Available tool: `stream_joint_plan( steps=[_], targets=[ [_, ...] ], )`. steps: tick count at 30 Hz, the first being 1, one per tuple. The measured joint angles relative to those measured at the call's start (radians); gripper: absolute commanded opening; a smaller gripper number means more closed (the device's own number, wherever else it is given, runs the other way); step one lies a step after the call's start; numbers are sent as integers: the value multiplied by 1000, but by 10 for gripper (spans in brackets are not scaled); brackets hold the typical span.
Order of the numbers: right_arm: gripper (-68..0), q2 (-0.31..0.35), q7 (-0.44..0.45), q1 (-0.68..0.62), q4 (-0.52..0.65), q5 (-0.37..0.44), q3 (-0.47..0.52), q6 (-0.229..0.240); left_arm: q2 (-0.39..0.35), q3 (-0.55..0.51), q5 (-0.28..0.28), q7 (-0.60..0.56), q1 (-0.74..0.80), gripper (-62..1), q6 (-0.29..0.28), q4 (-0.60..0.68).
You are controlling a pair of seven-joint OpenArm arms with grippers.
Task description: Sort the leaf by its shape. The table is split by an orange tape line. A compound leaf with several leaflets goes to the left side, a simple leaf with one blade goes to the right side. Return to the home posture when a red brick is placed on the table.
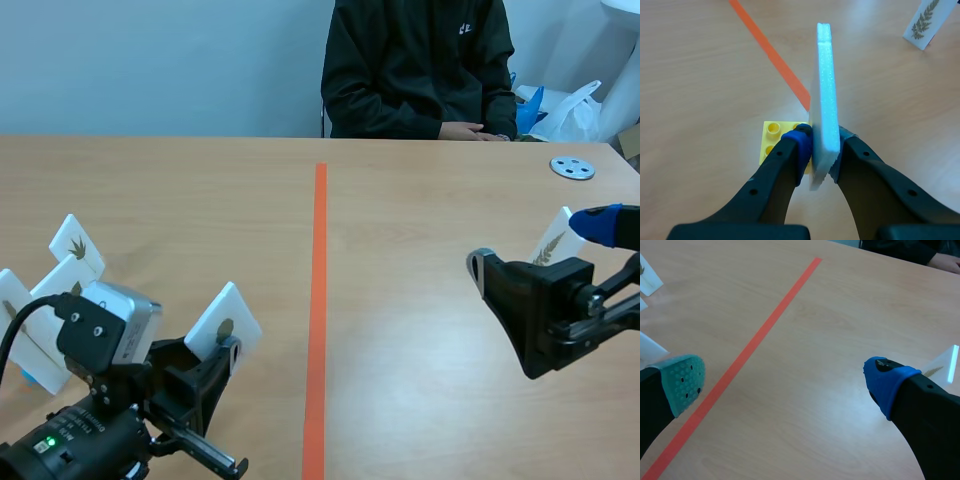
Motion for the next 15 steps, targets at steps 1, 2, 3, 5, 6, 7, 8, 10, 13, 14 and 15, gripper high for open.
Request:
stream_joint_plan(
  steps=[1,2,3,5,6,7,8,10,13,14,15],
  targets=[
    [4,0,0,0,0,0,0,0,9,-5,0,-1,13,-554,6,13],
    [4,0,0,0,0,0,0,0,19,-11,0,-3,23,-554,11,22],
    [4,0,0,0,0,0,0,-1,27,-16,0,-2,27,-554,19,26],
    [4,0,0,0,0,0,0,-3,42,-29,0,4,28,-554,53,26],
    [4,0,0,0,0,0,0,-3,49,-40,0,5,28,-554,71,26],
    [4,0,0,0,0,0,0,-3,55,-55,0,6,28,-554,82,26],
    [4,0,0,0,0,0,0,-3,60,-71,0,11,27,-553,98,26],
    [4,0,0,0,0,-4,0,-3,68,-107,0,30,28,-552,121,26],
    [4,0,0,0,0,-8,0,-3,70,-161,0,69,34,-552,121,24],
    [4,0,0,0,0,-8,0,-3,70,-175,0,68,42,-552,122,24],
    [4,0,0,0,0,-8,0,-3,70,-185,0,68,51,-552,122,24]
  ],
)
